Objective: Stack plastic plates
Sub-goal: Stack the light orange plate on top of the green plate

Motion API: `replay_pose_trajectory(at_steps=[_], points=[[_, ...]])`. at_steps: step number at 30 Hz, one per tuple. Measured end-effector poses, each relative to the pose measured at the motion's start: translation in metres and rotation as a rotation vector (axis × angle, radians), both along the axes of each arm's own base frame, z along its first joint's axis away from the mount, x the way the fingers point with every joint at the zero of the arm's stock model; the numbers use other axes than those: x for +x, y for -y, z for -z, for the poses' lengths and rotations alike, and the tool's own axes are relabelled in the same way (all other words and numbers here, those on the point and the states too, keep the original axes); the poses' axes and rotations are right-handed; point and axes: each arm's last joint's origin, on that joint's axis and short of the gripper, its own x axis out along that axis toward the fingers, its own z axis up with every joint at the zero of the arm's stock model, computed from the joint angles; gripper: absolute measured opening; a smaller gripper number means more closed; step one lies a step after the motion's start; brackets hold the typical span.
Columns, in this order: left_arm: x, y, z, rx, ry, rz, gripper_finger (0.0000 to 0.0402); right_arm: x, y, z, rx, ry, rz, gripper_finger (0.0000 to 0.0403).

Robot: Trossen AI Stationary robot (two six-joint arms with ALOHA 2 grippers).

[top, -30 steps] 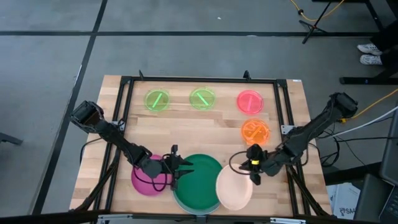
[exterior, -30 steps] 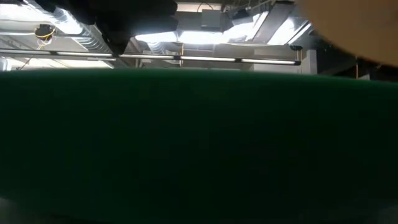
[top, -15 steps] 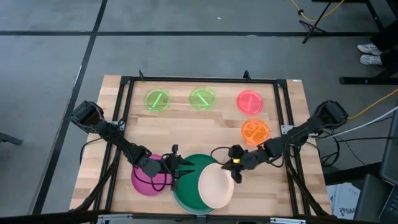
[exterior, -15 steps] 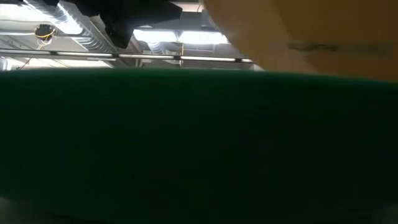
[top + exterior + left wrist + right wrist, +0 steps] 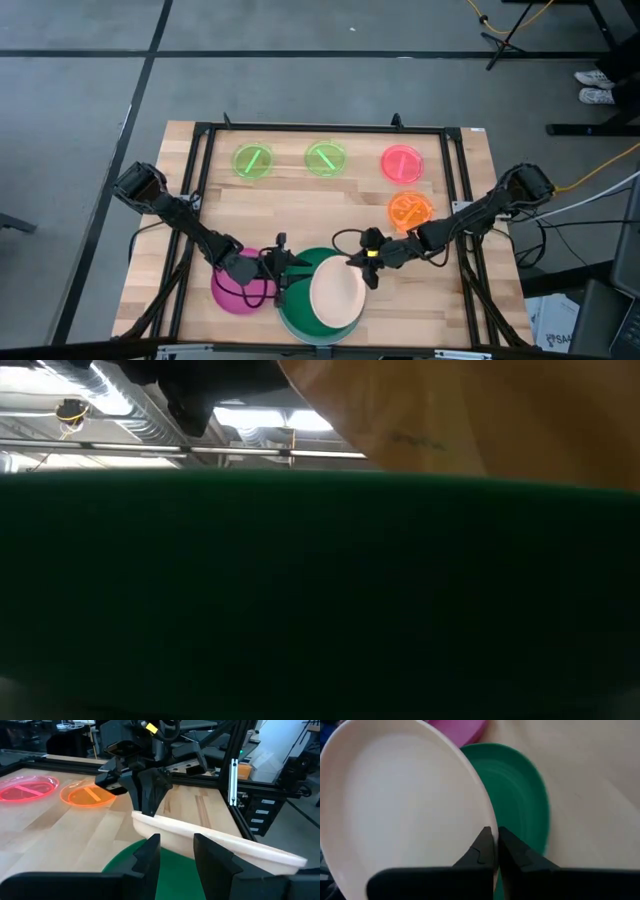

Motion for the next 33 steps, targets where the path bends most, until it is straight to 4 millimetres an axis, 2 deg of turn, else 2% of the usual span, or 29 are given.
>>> replay_pose_trajectory(at_steps=[13,22,33], points=[[-0.004,0.003,-0.01,0.001,0.038,0.015,0.0111,0.047,-0.024,0.003,-0.084,-0.014,-0.089,0.0001],[-0.016,0.015,-0.016,0.077,0.057,-0.002,0.0111,0.047,-0.021,0.011,-0.136,-0.148,-0.065,0.0001],[-0.018,0.016,-0.016,0.086,0.061,-0.019,0.0111,0.055,-0.014,0.023,-0.161,-0.157,-0.056,0.0001]])
